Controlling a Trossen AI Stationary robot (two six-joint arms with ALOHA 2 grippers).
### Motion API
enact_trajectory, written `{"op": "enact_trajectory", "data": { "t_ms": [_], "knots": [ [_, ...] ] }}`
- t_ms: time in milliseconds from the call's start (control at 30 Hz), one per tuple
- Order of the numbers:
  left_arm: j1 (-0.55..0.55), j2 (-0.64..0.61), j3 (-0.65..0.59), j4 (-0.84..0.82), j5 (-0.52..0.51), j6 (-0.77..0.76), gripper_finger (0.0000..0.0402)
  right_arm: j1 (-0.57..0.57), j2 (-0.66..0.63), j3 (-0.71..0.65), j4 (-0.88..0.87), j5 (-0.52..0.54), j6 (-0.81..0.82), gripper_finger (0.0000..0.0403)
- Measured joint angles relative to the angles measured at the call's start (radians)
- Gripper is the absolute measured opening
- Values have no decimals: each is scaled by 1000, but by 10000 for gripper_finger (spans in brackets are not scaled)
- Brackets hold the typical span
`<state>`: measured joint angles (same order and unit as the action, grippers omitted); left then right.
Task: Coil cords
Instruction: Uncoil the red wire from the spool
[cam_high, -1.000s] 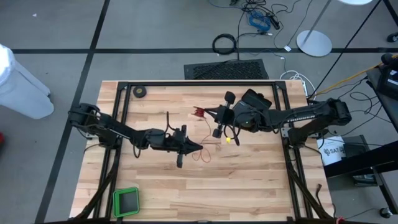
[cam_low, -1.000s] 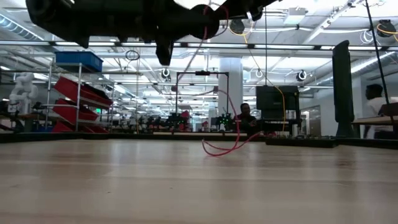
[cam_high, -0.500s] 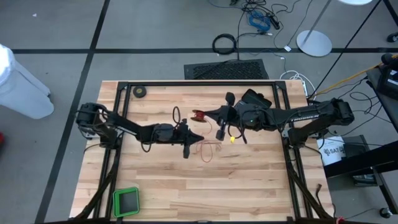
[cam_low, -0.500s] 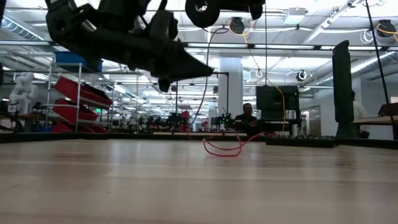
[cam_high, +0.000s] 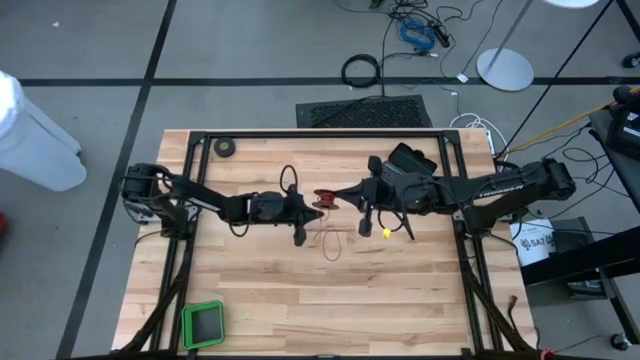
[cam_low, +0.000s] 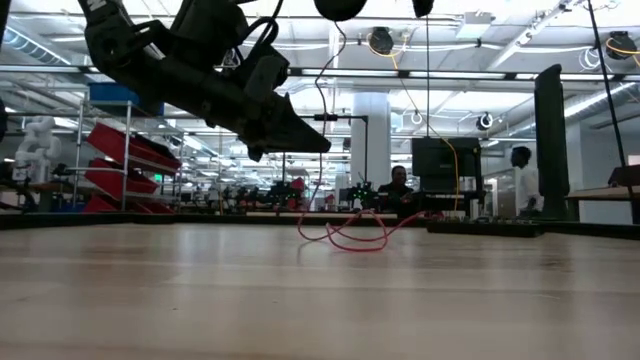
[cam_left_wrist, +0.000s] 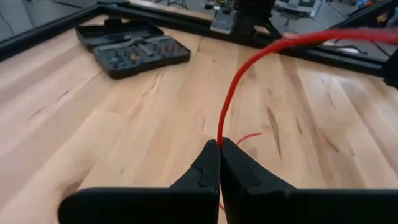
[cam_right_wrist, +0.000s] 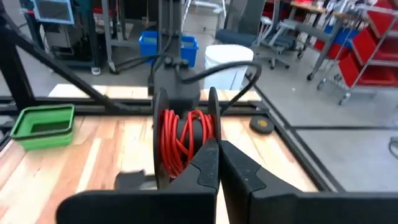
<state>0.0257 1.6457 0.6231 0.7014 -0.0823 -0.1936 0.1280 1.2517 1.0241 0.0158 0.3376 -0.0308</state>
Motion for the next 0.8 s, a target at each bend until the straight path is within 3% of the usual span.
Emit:
{"op": "enact_trajectory", "data": {
  "t_ms": [300, 600, 800],
  "knots": [
    [20, -177, 0, -248, -30, 56, 0, -1, -9, 0, -145, 5, 31, 0],
    [21, -490, 0, -587, -228, 104, 0, -13, -9, 0, -199, 11, 26, 0],
    [-1, -683, 0, -607, -243, 70, 0, -33, 3, 0, -221, 27, 14, 0]
  ]
}}
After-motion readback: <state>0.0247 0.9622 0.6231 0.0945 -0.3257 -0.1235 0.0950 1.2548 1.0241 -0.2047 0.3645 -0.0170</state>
